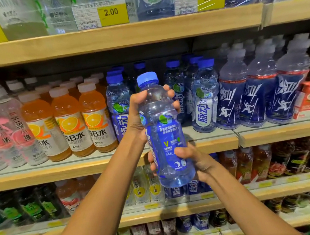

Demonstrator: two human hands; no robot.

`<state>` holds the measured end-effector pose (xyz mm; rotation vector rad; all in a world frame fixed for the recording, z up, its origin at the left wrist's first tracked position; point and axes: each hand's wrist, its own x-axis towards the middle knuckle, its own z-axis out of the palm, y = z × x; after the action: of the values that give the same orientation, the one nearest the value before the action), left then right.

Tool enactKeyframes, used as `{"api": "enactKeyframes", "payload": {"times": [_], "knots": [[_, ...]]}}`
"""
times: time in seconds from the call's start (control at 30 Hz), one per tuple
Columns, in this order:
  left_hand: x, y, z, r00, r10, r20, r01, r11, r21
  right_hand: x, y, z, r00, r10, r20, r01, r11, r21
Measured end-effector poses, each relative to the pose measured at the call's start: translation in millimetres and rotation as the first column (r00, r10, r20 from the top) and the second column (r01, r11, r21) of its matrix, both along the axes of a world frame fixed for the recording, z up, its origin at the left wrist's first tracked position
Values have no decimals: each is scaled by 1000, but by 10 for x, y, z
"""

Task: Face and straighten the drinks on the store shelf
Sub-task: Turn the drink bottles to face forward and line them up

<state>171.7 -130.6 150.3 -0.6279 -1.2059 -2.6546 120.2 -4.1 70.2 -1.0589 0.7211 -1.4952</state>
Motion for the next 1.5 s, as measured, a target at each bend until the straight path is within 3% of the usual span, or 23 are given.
{"api": "enactKeyframes", "payload": {"times": [0.13, 0.27, 0.37, 0.5, 0.57, 0.67, 0.73, 0.77, 0.83, 0.97, 1.07, 1.17, 1.27, 1.37, 1.5], "knots": [[3, -70, -94, 971, 214, 102, -200, 970, -136, -9, 36, 11, 980, -181, -82, 186, 981, 57], [90, -78, -107, 794, 582, 174, -467, 768, -438, -64, 101, 53, 885, -419, -202, 433, 901, 29], [131, -33, -96, 620, 779, 95, -654, 581, -485, -77, 93, 78, 726, -583, -366, 595, 798, -92], [105, 172, -44, 468, 879, -95, -749, 338, -570, -30, 43, 39, 461, -739, -492, 770, 609, -193], [46, 299, -20, 401, 911, -99, -790, 290, -540, 21, 12, 21, 327, -750, -574, 812, 534, -235], [-42, 362, 6, 307, 951, -31, -847, 259, -464, 103, -30, -9, 228, -735, -639, 841, 480, -251], [-82, 338, 5, 291, 957, 11, -857, 266, -442, 129, -26, -36, 220, -735, -642, 831, 486, -272], [-87, 318, 1, 305, 952, 23, -854, 285, -435, 125, -11, -45, 261, -733, -628, 815, 516, -264], [-66, 261, 20, 376, 924, 75, -836, 373, -404, 63, 45, -44, 432, -721, -541, 765, 611, -205], [8, 69, 80, 673, 705, 225, -644, 707, -291, -185, 175, 29, 819, -495, -289, 522, 853, 19], [12, -3, 110, 890, 425, 167, -410, 904, -121, -285, 211, 88, 961, -227, -159, 245, 964, 107], [-19, -13, 116, 987, 150, 50, -148, 988, -43, -257, 180, 163, 978, -131, -161, 155, 977, 144], [-40, -28, 65, 1000, 22, 11, -21, 999, -49, -151, 105, 252, 936, -167, -310, 212, 970, 118], [-44, -70, -29, 1000, 22, 21, -20, 997, -76, -28, 75, 246, 886, -269, -378, 308, 950, 45], [-6, -144, -92, 977, 207, 54, -189, 955, -228, -5, 63, 167, 804, -402, -438, 420, 905, -60]]}}
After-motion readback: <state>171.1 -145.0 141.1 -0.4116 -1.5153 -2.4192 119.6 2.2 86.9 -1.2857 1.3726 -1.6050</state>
